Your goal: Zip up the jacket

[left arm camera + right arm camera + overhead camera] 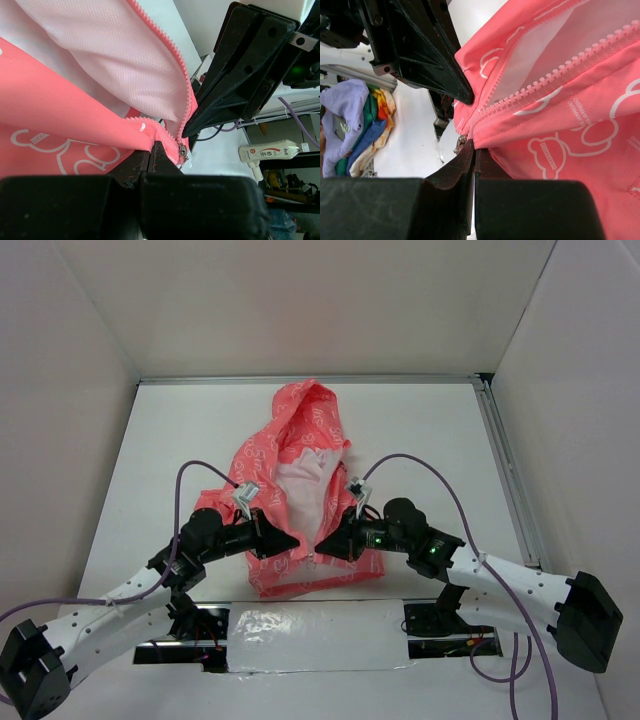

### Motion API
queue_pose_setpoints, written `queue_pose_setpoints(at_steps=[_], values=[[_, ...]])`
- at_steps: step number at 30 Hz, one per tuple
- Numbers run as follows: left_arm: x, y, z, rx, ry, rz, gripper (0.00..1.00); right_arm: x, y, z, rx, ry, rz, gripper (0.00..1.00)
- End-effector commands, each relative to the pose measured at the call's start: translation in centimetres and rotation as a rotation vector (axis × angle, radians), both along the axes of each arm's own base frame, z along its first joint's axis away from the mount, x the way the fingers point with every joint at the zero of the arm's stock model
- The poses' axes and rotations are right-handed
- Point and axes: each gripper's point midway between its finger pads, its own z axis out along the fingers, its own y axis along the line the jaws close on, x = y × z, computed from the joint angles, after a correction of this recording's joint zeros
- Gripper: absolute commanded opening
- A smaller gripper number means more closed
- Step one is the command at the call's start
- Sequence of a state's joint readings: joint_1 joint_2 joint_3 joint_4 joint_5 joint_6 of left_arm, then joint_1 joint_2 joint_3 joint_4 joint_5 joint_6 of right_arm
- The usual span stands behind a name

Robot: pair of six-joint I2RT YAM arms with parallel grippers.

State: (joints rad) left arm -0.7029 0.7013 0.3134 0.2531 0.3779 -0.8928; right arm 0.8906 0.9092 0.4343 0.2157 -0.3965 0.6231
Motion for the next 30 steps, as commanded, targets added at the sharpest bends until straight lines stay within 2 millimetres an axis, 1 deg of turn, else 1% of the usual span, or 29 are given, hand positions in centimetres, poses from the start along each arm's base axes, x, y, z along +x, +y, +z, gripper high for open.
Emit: queue_pose_setpoints(at_steps=[1, 3, 7, 12, 14, 16, 18, 19, 20, 23, 26, 27, 29, 30], values=[[0.1, -0.2, 1.5, -0.033, -0.060, -0.008, 0.00, 0.9, 0.6, 4.3, 0.120, -0.075, -0.019, 0.00], [0.1, -0.2, 1.5, -0.037, -0.062, -0.011, 0.00, 1.2, 0.7, 4.3, 0.116, -0.070, -0.035, 0.00], [-0.1, -0.3, 1.8, -0.045, -0.074, -0.023, 0.00, 1.8, 0.5, 3.6, 0.087, -0.056, -0.071, 0.00], [-0.2, -0.2, 2.2, -0.048, -0.092, -0.028, 0.00, 2.1, 0.3, 2.7, 0.042, -0.038, -0.092, 0.00], [-0.3, -0.3, 2.2, -0.048, -0.099, -0.036, 0.00, 2.2, 0.1, 2.8, 0.045, -0.041, -0.105, 0.00], [-0.7, -0.5, 2.4, -0.050, -0.121, -0.070, 0.00, 2.2, 0.2, 3.2, 0.055, -0.053, -0.096, 0.00], [-1.1, -0.7, 2.6, -0.045, -0.153, -0.110, 0.00, 1.9, 0.3, 2.9, 0.038, -0.066, -0.068, 0.00], [-1.4, -1.0, 2.6, -0.042, -0.153, -0.140, 0.00, 1.9, 0.5, 3.2, 0.036, -0.069, -0.056, 0.00], [-1.5, -1.1, 2.7, -0.035, -0.172, -0.160, 0.00, 1.8, 0.6, 2.7, 0.019, -0.067, -0.039, 0.00], [-1.7, -1.5, 2.8, -0.028, -0.170, -0.202, 0.00, 1.4, 1.1, 2.3, 0.016, -0.059, -0.002, 0.00], [-1.7, -1.8, 2.8, -0.018, -0.141, -0.212, 0.22, 1.6, 1.3, 2.0, 0.011, -0.053, -0.004, 0.00], [-1.7, -1.8, 2.7, -0.018, -0.131, -0.208, 0.37, 1.5, 1.3, 1.9, 0.007, -0.053, -0.003, 0.00], [-1.7, -1.7, 2.8, -0.025, -0.119, -0.196, 0.48, 1.7, 1.1, 1.6, -0.004, -0.050, -0.011, 0.00], [-1.7, -1.6, 2.6, -0.023, -0.108, -0.188, 0.50, 1.6, 1.1, 1.4, -0.010, -0.047, -0.013, 0.00]])
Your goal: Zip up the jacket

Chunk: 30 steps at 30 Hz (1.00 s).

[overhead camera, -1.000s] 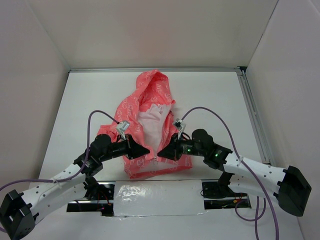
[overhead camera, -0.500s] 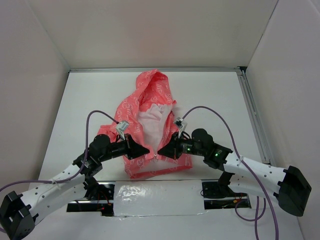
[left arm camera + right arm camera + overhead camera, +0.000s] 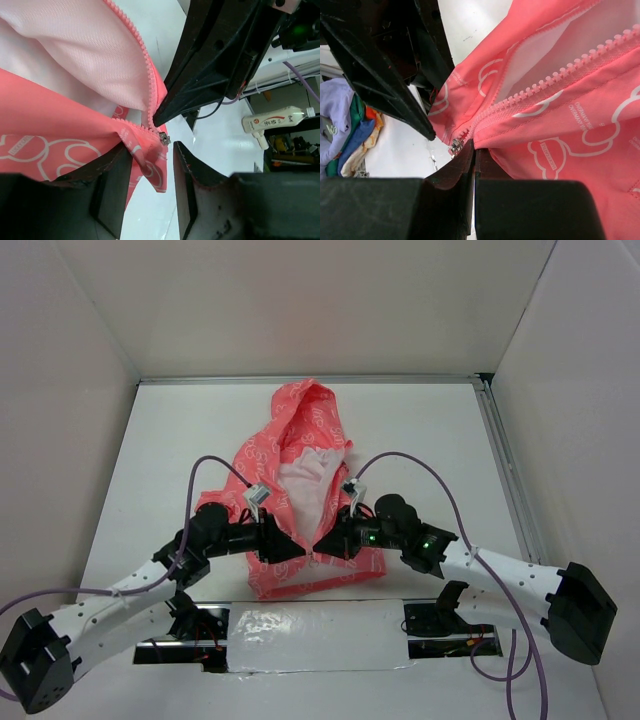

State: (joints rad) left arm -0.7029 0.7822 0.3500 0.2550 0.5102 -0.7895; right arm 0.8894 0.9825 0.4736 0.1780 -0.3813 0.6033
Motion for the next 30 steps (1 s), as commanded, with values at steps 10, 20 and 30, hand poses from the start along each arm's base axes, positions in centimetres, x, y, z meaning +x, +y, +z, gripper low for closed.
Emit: queue_pose_setpoints(at_steps=[10, 20, 30], values=[[-0.7, -0.5, 2.9, -0.079, -0.044, -0.050, 0.50, 1.0, 1.1, 3.2, 0.085, -0.062, -0.021, 0.00], [-0.2, -1.0, 2.5, -0.062, -0.018, -0.048, 0.46, 0.7, 1.4, 3.8, 0.102, -0.063, -0.044, 0.00], [-0.4, -0.8, 1.8, -0.051, -0.021, -0.054, 0.00, 2.3, 1.6, 4.2, 0.093, -0.031, -0.136, 0.00]])
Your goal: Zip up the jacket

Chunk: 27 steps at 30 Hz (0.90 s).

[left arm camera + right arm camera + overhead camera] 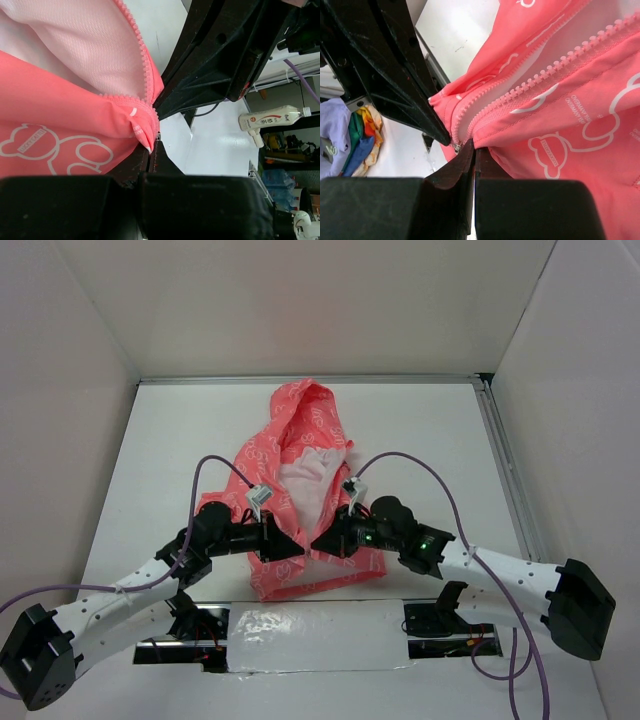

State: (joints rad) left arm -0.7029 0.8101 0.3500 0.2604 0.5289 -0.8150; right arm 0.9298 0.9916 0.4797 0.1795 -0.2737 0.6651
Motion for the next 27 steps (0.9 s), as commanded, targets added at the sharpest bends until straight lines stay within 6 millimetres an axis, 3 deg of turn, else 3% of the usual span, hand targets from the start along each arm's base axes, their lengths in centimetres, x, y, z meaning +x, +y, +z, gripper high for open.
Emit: queue_pose_setpoints(at_steps=[1, 13, 20, 24, 27], values=[[-0.1, -0.5, 2.1, -0.048, -0.060, -0.034, 0.00, 1.8, 1.4, 5.2, 0.106, -0.067, -0.053, 0.00], [0.3, 0.7, -2.4, 0.140, 0.053, 0.083, 0.00, 0.9, 0.7, 7.9, 0.078, -0.097, 0.033, 0.00], [-0.9, 0.9, -2.1, 0.101, 0.006, 0.031, 0.00, 1.5, 0.1, 8.1, 0.106, -0.076, -0.012, 0.00], [-2.4, 0.8, -1.3, 0.045, -0.020, -0.045, 0.00, 3.3, 0.2, 6.8, 0.075, -0.051, -0.098, 0.00], [-3.1, 0.9, -1.2, 0.031, -0.010, -0.066, 0.00, 3.9, 0.3, 7.8, 0.136, -0.073, -0.121, 0.00]])
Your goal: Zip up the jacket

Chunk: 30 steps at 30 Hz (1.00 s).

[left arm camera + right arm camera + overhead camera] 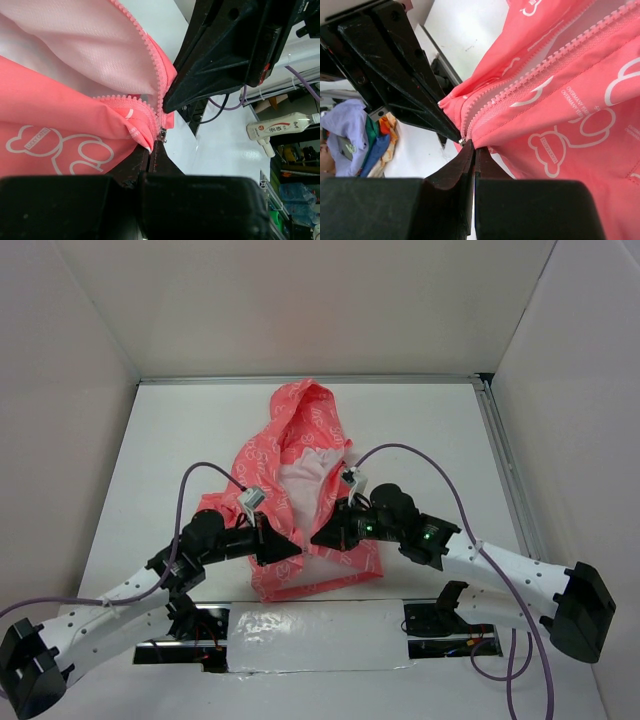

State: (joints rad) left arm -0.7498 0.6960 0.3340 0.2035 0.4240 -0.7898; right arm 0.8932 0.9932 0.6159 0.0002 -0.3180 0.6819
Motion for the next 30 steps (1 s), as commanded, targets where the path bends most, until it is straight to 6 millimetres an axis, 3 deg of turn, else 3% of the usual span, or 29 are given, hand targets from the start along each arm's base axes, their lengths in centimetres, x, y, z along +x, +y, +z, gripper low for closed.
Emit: queue_pose_setpoints(at_steps=[1, 5, 14, 15, 18, 19, 23, 24, 26, 27, 30], values=[[-2.8, 0.3, -2.0, 0.036, 0.070, -0.111, 0.00, 3.6, 0.4, 5.5, 0.166, -0.134, -0.139, 0.00], [-3.2, 0.3, -3.4, 0.054, 0.119, -0.127, 0.00, 4.1, 0.2, 7.7, 0.246, -0.151, -0.180, 0.00], [-3.6, -0.1, -3.6, 0.051, 0.134, -0.152, 0.00, 6.3, -1.9, 8.5, 0.209, -0.188, -0.302, 0.00], [-3.1, -0.1, -3.3, 0.049, 0.135, -0.128, 0.00, 6.3, -2.0, 7.7, 0.161, -0.180, -0.297, 0.01], [-1.7, -0.1, -2.9, 0.059, 0.165, -0.040, 0.00, 6.0, -2.1, 6.2, 0.081, -0.155, -0.273, 0.24], [-1.0, -0.3, -2.4, 0.054, 0.169, -0.010, 0.00, 5.5, -2.5, 4.7, 0.026, -0.126, -0.271, 0.33], [1.7, -0.5, -0.8, 0.045, 0.222, 0.143, 0.00, 4.0, -3.8, 2.0, -0.101, -0.134, -0.273, 0.47], [2.6, -0.9, 0.6, 0.043, 0.217, 0.163, 0.00, 4.0, -4.9, 1.1, -0.160, -0.152, -0.306, 0.53], [3.1, -0.7, 0.3, 0.096, 0.285, 0.216, 0.00, 3.0, -5.5, 0.3, -0.240, -0.202, -0.288, 0.55], [3.9, -1.1, 1.2, 0.100, 0.289, 0.231, 0.00, 3.2, -6.5, -0.1, -0.300, -0.218, -0.331, 0.55], [4.5, -1.6, 1.0, 0.146, 0.364, 0.252, 0.00, 2.5, -6.9, -0.5, -0.388, -0.257, -0.335, 0.54]])
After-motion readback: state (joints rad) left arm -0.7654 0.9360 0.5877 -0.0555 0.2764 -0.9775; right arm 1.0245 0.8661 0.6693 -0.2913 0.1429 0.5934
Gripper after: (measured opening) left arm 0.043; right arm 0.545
